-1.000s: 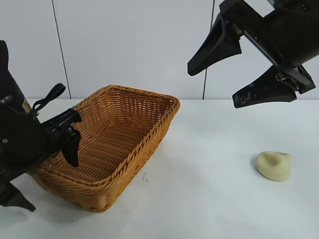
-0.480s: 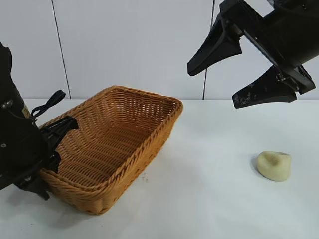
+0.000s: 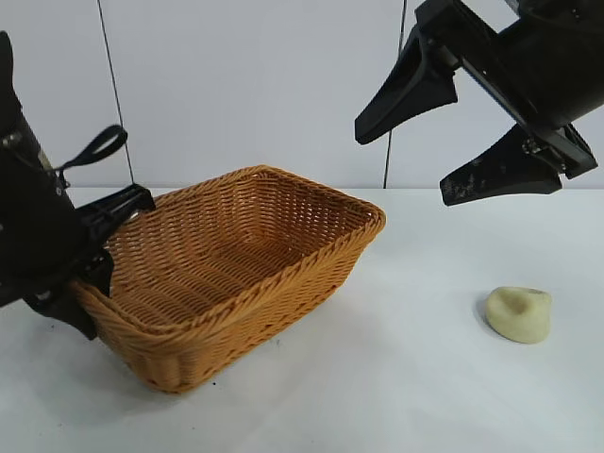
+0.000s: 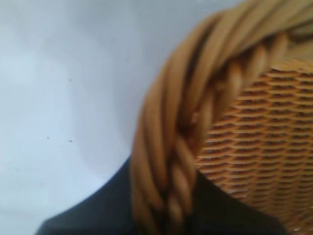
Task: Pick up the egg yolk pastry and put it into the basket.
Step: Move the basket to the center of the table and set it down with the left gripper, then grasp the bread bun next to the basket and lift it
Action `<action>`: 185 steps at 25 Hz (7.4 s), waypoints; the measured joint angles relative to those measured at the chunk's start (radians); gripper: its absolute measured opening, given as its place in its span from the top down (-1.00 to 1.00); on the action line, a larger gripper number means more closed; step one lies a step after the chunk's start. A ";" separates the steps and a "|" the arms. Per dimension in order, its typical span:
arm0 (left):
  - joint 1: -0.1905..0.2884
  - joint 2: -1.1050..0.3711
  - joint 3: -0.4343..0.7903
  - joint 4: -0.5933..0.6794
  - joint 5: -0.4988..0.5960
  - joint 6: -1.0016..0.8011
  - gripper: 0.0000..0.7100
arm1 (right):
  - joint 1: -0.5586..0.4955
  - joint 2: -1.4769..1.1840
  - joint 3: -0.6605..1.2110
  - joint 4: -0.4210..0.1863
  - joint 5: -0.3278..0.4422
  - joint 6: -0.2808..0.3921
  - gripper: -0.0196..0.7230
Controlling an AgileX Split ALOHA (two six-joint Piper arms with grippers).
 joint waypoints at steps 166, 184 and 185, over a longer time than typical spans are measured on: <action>0.377 -1.756 0.440 0.099 0.522 1.049 -0.81 | -0.197 0.453 -0.140 -0.802 -0.112 0.454 -0.85; 0.377 -1.756 0.440 0.099 0.522 1.049 -0.81 | -0.197 0.454 -0.140 -0.801 -0.125 0.454 0.53; 0.377 -1.756 0.440 0.099 0.522 1.049 -0.81 | -0.197 0.454 -0.140 -0.801 -0.125 0.454 0.62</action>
